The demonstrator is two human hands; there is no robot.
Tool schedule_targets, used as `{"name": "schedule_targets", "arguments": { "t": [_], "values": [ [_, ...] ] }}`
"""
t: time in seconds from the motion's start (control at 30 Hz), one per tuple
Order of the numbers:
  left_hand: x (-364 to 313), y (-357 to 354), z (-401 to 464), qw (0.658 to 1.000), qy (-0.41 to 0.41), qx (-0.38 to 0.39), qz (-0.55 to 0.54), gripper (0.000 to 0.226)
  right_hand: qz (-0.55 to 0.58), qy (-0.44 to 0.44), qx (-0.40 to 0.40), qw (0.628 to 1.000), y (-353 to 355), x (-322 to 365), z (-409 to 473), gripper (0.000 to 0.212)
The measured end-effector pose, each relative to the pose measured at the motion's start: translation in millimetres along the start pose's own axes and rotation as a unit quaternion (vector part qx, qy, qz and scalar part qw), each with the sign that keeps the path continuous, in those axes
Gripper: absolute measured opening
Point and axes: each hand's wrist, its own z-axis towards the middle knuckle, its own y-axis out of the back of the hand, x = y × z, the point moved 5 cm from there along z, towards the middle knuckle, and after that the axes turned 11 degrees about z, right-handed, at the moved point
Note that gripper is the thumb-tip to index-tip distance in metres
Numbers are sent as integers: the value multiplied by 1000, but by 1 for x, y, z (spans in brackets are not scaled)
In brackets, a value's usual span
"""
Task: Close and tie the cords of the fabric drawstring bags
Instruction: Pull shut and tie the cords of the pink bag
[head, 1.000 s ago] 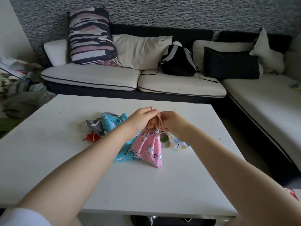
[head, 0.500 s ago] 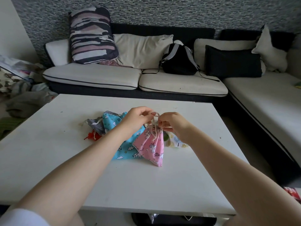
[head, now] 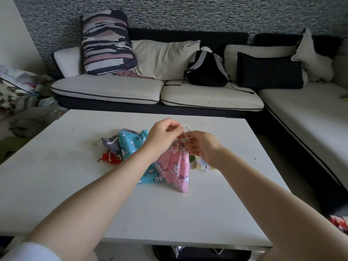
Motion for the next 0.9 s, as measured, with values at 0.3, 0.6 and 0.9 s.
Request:
{"name": "schedule_targets", "arguments": {
  "t": [0.3, 0.6, 0.9],
  "values": [
    [-13, -12, -7, 998, -8, 45, -54, 10, 50, -22, -12, 998, 5, 4, -1, 24],
    [-14, -10, -5, 999, -23, 28, -17, 15, -58, -36, -94, 993, 8, 12, -7, 23],
    [-12, -2, 0, 999, -28, 20, 32, 22, -101, 93, -52, 989, 2, 30, -16, 8]
  ]
}}
